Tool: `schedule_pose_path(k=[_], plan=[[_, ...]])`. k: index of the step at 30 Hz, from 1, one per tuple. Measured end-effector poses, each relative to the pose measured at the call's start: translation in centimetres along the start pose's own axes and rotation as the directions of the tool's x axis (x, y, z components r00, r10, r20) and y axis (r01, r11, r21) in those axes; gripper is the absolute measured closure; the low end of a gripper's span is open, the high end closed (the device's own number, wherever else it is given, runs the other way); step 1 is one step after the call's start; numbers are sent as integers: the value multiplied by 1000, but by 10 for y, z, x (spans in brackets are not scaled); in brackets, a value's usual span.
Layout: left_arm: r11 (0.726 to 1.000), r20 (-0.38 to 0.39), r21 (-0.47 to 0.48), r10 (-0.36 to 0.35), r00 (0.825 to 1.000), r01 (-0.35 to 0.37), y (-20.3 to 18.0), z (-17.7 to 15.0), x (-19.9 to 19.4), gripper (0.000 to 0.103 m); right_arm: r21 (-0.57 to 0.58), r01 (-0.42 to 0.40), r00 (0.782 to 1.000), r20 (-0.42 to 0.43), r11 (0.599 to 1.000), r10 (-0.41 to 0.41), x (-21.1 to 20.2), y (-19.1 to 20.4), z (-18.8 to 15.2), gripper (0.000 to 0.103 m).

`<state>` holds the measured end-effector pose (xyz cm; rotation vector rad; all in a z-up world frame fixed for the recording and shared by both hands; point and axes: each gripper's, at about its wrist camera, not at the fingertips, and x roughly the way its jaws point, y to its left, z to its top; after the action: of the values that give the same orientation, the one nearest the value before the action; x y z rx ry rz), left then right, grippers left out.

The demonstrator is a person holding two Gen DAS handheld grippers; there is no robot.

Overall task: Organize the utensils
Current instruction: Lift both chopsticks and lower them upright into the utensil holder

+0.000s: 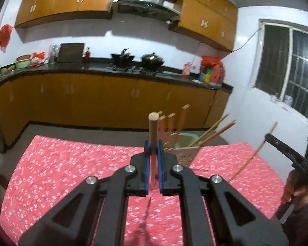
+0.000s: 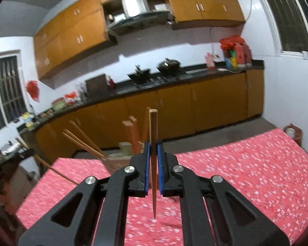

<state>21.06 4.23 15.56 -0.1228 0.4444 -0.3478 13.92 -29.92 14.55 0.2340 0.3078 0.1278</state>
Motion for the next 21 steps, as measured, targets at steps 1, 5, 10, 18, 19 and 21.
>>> schedule_pose_path(k=[1, 5, 10, 18, 19, 21], plan=[[1000, 18, 6, -22, 1000, 22, -8, 6, -4, 96, -2, -19, 1000, 20, 1000, 19, -4, 5, 6, 96], [997, 85, 36, -67, 994, 65, -32, 28, -11, 96, -36, -56, 992, 113, 998, 59, -13, 28, 30, 96], [996, 161, 47, -84, 983, 77, -58, 57, -4, 96, -72, -38, 968, 246, 997, 55, -5, 55, 53, 96], [995, 167, 97, -22, 986, 6, -78, 77, 28, 96, -68, 23, 943, 334, 997, 1, 39, 63, 61, 96], [995, 161, 102, -17, 987, 0, -78, 77, 31, 96, -68, 26, 946, 323, 997, -3, 46, 62, 59, 96], [993, 131, 113, 6, 991, -21, -79, 76, 43, 96, -71, 31, 955, 295, 997, -9, 61, 62, 54, 96]])
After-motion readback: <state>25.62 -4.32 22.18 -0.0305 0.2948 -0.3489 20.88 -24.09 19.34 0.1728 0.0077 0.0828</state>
